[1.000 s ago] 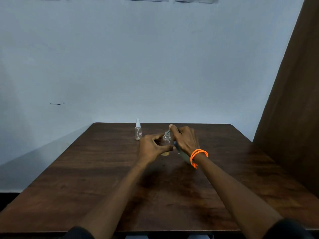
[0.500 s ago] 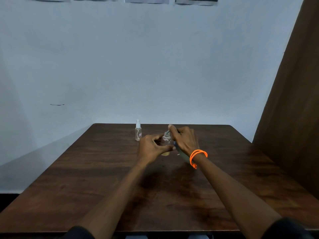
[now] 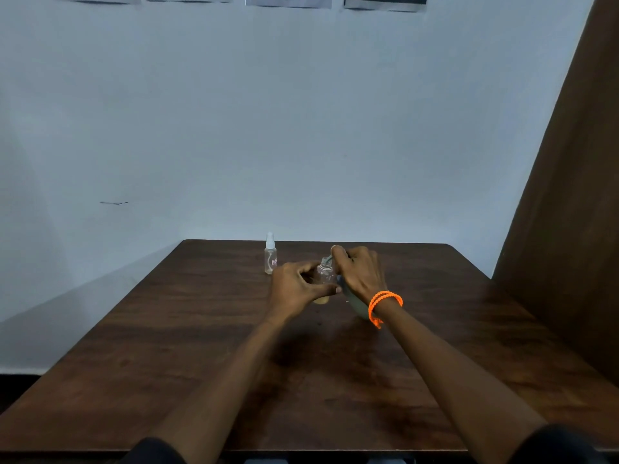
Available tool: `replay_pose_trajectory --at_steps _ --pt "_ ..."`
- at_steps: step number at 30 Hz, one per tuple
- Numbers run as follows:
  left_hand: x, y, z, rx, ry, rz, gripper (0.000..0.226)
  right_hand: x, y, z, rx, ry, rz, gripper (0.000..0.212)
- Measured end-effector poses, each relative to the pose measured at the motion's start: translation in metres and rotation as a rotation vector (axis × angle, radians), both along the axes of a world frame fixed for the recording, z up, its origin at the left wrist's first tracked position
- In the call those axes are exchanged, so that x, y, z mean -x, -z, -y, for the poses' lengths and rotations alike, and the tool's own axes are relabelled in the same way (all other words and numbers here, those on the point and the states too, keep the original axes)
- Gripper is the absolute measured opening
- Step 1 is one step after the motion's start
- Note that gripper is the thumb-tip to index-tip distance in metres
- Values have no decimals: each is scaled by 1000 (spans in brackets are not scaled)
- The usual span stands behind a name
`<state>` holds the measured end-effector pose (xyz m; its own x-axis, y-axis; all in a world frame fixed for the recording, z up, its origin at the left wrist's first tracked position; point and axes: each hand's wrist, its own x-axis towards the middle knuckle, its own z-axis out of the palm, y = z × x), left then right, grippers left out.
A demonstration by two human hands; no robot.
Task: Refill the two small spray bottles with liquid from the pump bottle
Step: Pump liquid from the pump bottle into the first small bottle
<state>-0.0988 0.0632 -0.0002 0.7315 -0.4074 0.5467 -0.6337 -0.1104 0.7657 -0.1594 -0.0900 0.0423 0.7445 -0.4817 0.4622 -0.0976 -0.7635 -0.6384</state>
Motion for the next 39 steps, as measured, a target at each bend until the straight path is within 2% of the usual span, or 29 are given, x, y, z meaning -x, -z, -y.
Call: replay_pose_trajectory --at_steps 1,4,8,12,17,21,26,31,35,39 --pt "0 0 0 -1 6 6 30 0 0 1 0 5 -4 71" --pt "-1 -1 0 4 -5 18 27 0 3 3 0 5 12 78" --pt "-2 0 1 -14 4 11 46 -1 3 2 -41 -23 26 64" --pt "0 1 1 -18 2 13 29 3 4 3 -46 -20 22 75" --pt "-3 4 4 -17 7 2 46 2 4 5 -52 -24 42 62" --pt "0 3 6 0 17 -2 48 3 4 6 -49 -12 27 74" --pt "-1 4 6 -10 14 -11 46 3 3 6 -63 -24 47 61" --pt "-5 5 6 -12 -3 -21 51 3 4 5 -18 -17 31 79" --pt "-2 3 3 -15 -3 6 50 2 2 4 -8 -15 22 67" --pt "2 0 4 -10 3 -17 43 5 1 3 1 -5 20 76"
